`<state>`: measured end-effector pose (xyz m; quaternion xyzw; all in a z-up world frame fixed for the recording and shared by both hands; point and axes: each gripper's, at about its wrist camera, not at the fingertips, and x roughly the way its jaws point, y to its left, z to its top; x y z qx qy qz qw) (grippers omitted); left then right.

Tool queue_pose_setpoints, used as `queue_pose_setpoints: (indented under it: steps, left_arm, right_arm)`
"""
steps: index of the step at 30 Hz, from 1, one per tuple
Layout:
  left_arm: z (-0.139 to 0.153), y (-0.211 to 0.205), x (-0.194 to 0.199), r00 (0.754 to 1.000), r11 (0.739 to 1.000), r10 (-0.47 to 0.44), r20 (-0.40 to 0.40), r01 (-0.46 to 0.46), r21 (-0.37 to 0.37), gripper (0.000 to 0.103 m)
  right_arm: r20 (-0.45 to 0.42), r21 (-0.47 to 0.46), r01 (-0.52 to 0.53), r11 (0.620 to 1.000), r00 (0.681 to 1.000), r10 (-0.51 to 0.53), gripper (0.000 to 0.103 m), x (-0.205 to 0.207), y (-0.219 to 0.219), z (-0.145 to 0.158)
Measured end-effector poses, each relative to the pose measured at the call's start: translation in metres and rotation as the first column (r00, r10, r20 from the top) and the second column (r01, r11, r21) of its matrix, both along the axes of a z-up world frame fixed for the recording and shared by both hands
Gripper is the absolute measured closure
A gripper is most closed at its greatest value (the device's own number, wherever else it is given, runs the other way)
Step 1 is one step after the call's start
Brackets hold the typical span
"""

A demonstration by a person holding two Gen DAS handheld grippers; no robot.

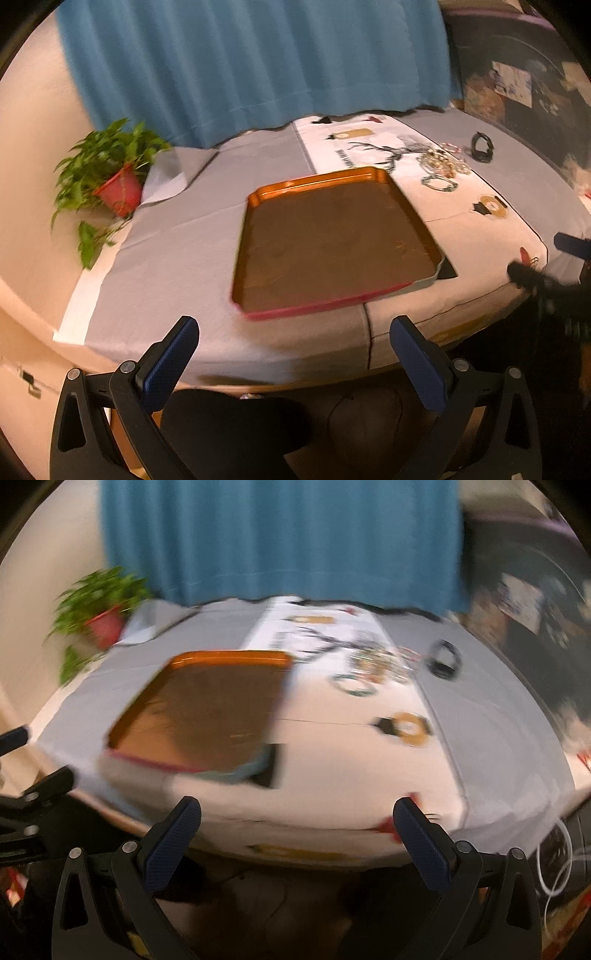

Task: Organize jewelry
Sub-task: 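Close the right gripper on the black smartwatch while the left grasps a bracelet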

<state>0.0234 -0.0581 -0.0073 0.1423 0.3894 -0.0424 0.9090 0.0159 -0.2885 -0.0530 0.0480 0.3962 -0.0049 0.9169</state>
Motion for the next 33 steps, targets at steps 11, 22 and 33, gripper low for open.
queue_pose_setpoints:
  steps: [11,22,33]
  left_arm:
    - [0.007,-0.097,0.089,0.986,0.989,-0.143,-0.086,0.139,-0.059,0.000]
    - [-0.047,-0.230,0.211,0.884,0.935,-0.352,-0.308,0.346,-0.074,0.001]
    - [-0.088,-0.259,0.257,0.804,0.901,-0.431,-0.409,0.409,-0.145,0.091]
  right_arm:
    - [-0.035,0.042,0.219,0.975,0.975,-0.217,0.000,0.079,-0.149,-0.031]
    - [-0.089,0.037,0.223,0.974,0.972,-0.219,0.000,0.216,-0.225,-0.059]
    - [-0.076,-0.039,0.083,0.996,0.993,-0.086,0.027,0.295,-0.215,-0.073]
